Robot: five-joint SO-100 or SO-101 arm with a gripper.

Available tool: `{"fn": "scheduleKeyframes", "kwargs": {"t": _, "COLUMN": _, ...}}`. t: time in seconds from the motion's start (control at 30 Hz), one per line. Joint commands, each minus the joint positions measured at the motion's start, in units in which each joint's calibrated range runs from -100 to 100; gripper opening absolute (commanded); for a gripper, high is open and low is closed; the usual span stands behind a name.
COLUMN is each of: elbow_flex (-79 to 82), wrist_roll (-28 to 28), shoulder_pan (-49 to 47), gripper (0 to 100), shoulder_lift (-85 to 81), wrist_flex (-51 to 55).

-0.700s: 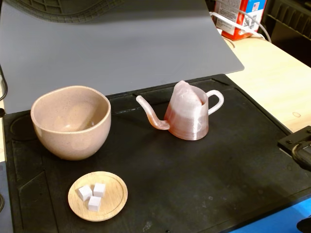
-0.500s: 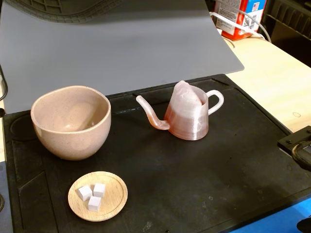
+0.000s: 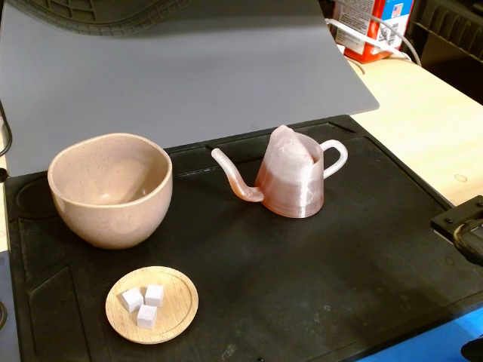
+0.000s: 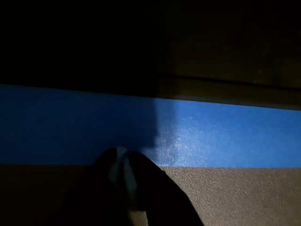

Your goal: Pick up a kettle and pour liquid into a cup.

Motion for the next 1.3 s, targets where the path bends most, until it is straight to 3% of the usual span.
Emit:
{"fn": "scheduleKeyframes", "kwargs": {"t": 0.0, "elbow_flex": 0.19, "wrist_roll": 0.25, "shoulder_pan": 0.42, "gripper": 0, "shoulder_lift": 0.06, "wrist_flex": 0.15}}
{"fn": "scheduleKeyframes", "kwargs": {"t": 1.1, "elbow_flex": 0.19, "wrist_roll": 0.25, "shoulder_pan": -0.11, "gripper": 0, "shoulder_lift": 0.83, "wrist_flex": -0.62}}
{"fn": "scheduleKeyframes", "kwargs": {"t": 1.27, "elbow_flex": 0.19, "wrist_roll": 0.25, "shoulder_pan": -0.11, "gripper": 0, "shoulder_lift": 7.91, "wrist_flex": -16.19}}
